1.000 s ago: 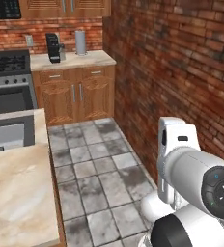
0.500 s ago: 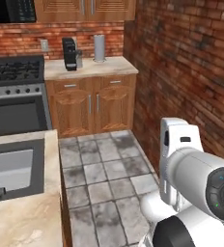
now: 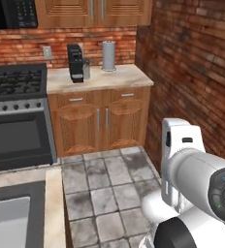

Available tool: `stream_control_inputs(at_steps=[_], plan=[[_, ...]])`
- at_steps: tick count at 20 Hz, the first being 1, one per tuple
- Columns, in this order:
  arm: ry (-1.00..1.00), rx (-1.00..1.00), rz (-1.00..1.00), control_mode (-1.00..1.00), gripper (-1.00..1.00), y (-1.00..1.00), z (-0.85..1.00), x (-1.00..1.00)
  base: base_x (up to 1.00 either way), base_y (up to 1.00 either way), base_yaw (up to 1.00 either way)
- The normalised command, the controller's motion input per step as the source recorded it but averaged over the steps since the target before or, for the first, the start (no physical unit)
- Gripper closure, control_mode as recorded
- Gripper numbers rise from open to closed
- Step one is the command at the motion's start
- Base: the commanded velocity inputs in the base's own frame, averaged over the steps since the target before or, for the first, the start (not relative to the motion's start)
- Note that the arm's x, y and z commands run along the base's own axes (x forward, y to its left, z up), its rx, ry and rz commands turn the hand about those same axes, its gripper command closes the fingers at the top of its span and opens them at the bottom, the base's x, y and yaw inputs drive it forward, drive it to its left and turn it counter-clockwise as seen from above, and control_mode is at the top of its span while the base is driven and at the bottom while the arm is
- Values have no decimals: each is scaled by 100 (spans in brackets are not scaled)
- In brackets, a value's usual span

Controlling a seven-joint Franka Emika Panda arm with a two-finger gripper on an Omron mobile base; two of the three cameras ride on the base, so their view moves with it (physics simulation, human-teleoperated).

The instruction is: Place the ketchup and mustard from the counter to the top shelf of the fridge. If the existing items in the fridge are on the top shelf, move them to other shelves.

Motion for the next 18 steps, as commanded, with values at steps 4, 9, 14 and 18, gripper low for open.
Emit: stream_control_inputs(at_steps=[4, 9, 14, 18], plan=[[0, 0, 0, 100, -100, 0, 0, 0, 100, -13, 0], [0, 0, 0, 100, -100, 0, 0, 0, 100, 0, 2], [0, 0, 0, 100, -100, 0, 0, 0, 100, 0, 3], [0, 0, 0, 100, -100, 0, 0, 0, 100, 7, 7]])
